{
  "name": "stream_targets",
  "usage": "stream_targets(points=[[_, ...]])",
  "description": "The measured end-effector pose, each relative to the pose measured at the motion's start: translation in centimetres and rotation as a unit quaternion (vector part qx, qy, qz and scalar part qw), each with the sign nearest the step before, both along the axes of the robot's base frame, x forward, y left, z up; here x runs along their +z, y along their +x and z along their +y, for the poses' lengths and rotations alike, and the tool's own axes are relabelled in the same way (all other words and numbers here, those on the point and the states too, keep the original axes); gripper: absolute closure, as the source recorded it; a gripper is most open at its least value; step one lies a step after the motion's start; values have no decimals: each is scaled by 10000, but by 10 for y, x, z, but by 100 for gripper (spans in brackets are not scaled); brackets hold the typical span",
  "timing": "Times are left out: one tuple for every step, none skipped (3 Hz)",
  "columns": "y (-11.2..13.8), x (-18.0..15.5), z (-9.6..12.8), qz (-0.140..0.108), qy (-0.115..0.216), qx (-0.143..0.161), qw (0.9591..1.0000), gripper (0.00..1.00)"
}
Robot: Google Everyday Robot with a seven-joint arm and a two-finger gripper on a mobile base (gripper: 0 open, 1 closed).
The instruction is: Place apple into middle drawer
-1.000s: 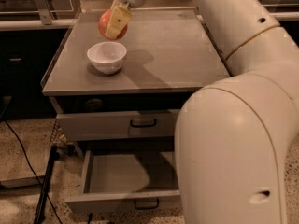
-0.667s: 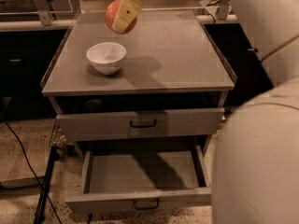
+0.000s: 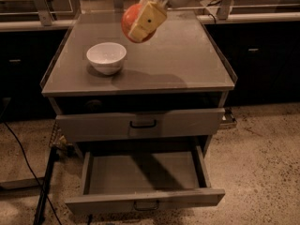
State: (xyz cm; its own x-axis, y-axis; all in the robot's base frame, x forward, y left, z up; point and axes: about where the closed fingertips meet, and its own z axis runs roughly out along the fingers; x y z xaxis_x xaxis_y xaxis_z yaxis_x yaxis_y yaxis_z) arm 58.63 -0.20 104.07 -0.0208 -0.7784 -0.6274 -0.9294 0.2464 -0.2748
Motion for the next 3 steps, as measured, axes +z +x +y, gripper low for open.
stream_targets(points=[[0,-1,-1,5,-3,-3,10000,100],[-8,-15,0,105,-23,53,9999,100],[-34,-42,0,303,-4,95,9995,100]])
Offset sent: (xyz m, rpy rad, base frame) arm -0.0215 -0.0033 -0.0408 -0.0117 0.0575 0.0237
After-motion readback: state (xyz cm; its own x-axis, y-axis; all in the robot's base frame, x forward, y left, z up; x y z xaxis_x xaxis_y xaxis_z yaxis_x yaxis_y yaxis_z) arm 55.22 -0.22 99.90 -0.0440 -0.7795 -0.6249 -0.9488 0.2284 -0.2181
